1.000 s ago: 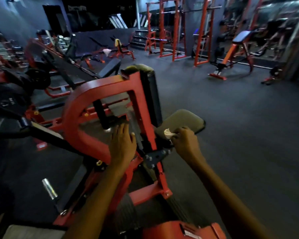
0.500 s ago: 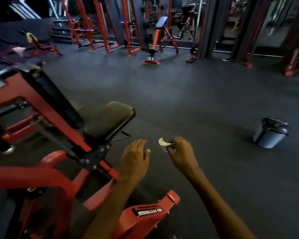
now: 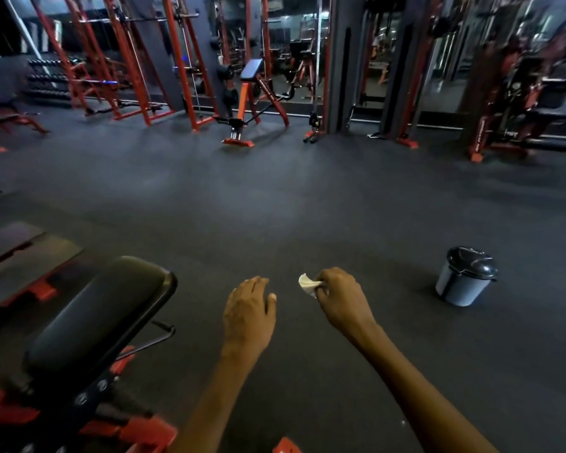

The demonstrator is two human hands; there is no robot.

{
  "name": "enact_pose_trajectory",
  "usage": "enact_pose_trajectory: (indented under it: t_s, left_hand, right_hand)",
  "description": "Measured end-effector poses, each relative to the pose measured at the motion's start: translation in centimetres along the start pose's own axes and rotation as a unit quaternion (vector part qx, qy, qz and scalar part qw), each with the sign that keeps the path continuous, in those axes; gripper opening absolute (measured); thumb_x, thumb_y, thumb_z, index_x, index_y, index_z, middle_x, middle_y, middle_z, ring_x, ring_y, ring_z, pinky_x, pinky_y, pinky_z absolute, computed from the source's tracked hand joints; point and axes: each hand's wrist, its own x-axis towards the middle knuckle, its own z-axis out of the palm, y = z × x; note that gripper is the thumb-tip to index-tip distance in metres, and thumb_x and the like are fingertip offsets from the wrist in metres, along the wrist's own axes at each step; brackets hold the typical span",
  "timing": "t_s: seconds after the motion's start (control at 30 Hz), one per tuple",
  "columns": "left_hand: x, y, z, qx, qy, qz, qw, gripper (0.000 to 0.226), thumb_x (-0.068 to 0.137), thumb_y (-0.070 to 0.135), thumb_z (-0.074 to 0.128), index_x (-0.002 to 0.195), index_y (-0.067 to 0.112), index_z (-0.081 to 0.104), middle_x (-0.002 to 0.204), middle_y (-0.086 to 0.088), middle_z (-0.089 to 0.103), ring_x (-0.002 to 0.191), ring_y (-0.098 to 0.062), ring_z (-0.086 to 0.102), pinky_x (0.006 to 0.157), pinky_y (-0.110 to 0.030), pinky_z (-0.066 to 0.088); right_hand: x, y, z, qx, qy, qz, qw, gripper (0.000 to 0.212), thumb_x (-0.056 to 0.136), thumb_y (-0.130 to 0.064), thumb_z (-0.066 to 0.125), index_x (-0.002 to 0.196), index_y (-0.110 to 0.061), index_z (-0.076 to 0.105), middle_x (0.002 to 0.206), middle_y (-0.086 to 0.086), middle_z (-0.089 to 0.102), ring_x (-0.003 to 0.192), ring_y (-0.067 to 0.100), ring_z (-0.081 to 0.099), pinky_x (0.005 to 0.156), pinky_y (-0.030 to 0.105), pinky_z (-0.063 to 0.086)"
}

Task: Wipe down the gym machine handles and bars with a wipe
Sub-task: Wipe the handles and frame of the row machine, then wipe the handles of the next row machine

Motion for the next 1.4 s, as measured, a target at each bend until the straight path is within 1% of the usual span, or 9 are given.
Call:
enact_pose_trajectory:
  t_s: [0.1, 0.23, 0.4, 0.5, 0.73, 1.0, 1.1, 1.23, 1.4]
  left_hand:
    - [5.3, 1.0, 1.5, 0.009, -0.009, 0.000, 1.000, 0.044, 0.101, 0.031, 0.045, 0.143, 0.016, 0.044, 0.146, -0.004, 0.046, 0.137, -0.018, 0.039, 0.115, -0.029, 0.025]
    - [12.1, 1.3, 3.6, 0.019, -0.002, -0.013, 1.000, 0.044, 0.101, 0.030, 0.046, 0.142, 0.017, 0.045, 0.146, -0.004, 0.046, 0.137, -0.018, 0.040, 0.116, -0.031, 0.029]
    - [22.3, 1.2, 7.0, 0.021, 0.028, -0.044, 0.998, 0.041, 0.100, 0.027, 0.050, 0.138, 0.013, 0.050, 0.141, -0.008, 0.052, 0.133, -0.021, 0.045, 0.114, -0.035, 0.031]
    - [28.5, 1.6, 8.5, 0.025, 0.039, -0.074, 0.996, 0.042, 0.100, 0.027, 0.047, 0.139, 0.013, 0.049, 0.142, -0.007, 0.050, 0.134, -0.020, 0.044, 0.114, -0.034, 0.031]
    - [41.9, -0.9, 9.7, 0.045, 0.078, -0.157, 0.984, 0.041, 0.101, 0.029, 0.047, 0.140, 0.016, 0.047, 0.142, -0.002, 0.050, 0.133, -0.015, 0.043, 0.115, -0.032, 0.029]
    - [53.4, -11.0, 8.2, 0.066, 0.104, -0.270, 0.955, 0.044, 0.102, 0.031, 0.044, 0.143, 0.018, 0.042, 0.148, -0.002, 0.043, 0.139, -0.015, 0.036, 0.117, -0.034, 0.026]
    - [57.5, -16.2, 6.7, 0.060, 0.123, -0.300, 0.944, 0.044, 0.102, 0.030, 0.045, 0.143, 0.017, 0.042, 0.148, -0.003, 0.044, 0.138, -0.016, 0.037, 0.117, -0.035, 0.027]
    - [61.7, -23.4, 4.2, 0.050, 0.152, -0.357, 0.920, 0.044, 0.101, 0.031, 0.046, 0.143, 0.017, 0.043, 0.147, -0.003, 0.044, 0.138, -0.015, 0.037, 0.117, -0.034, 0.026]
    - [66.2, -32.4, 0.7, 0.067, 0.182, -0.416, 0.888, 0.043, 0.100, 0.030, 0.047, 0.141, 0.015, 0.047, 0.144, -0.004, 0.048, 0.135, -0.017, 0.041, 0.115, -0.034, 0.029]
  right_hand:
    - [5.4, 2.0, 0.1, 0.012, -0.005, 0.009, 1.000, 0.016, 0.091, -0.015, 0.051, 0.090, -0.007, 0.064, 0.095, 0.005, 0.061, 0.077, 0.020, 0.058, 0.070, 0.039, 0.053]
    - [12.9, 4.0, 1.5, 0.027, -0.022, 0.005, 0.999, 0.015, 0.090, -0.014, 0.051, 0.090, -0.005, 0.064, 0.094, 0.007, 0.061, 0.077, 0.020, 0.058, 0.070, 0.040, 0.053]
    - [24.6, 5.7, 3.2, 0.030, -0.025, -0.042, 0.998, 0.015, 0.091, -0.013, 0.052, 0.092, -0.004, 0.064, 0.094, 0.007, 0.060, 0.078, 0.021, 0.057, 0.068, 0.035, 0.049]
    - [31.9, 5.8, 4.4, 0.023, -0.042, -0.073, 0.996, 0.014, 0.091, -0.013, 0.052, 0.090, -0.004, 0.063, 0.094, 0.008, 0.060, 0.077, 0.022, 0.056, 0.065, 0.033, 0.046]
    - [48.1, 2.7, 8.8, 0.045, -0.089, -0.170, 0.980, 0.014, 0.089, -0.010, 0.051, 0.083, -0.002, 0.061, 0.086, 0.010, 0.058, 0.071, 0.023, 0.053, 0.059, 0.033, 0.039]
    - [61.8, -5.4, 18.7, 0.094, -0.163, -0.258, 0.947, 0.012, 0.089, -0.010, 0.054, 0.088, -0.004, 0.064, 0.091, 0.009, 0.059, 0.076, 0.023, 0.056, 0.063, 0.032, 0.043]
    - [66.9, -9.7, 23.2, 0.107, -0.175, -0.286, 0.936, 0.011, 0.088, -0.011, 0.056, 0.086, -0.003, 0.063, 0.088, 0.008, 0.058, 0.075, 0.024, 0.056, 0.060, 0.032, 0.042]
    - [72.2, -15.9, 29.2, 0.106, -0.216, -0.320, 0.917, 0.011, 0.088, -0.012, 0.056, 0.089, -0.005, 0.065, 0.091, 0.007, 0.060, 0.076, 0.023, 0.057, 0.063, 0.035, 0.047]
    - [77.5, -25.0, 36.7, 0.104, -0.244, -0.388, 0.883, 0.010, 0.087, -0.013, 0.058, 0.084, -0.006, 0.063, 0.087, 0.007, 0.058, 0.071, 0.023, 0.054, 0.054, 0.029, 0.038]
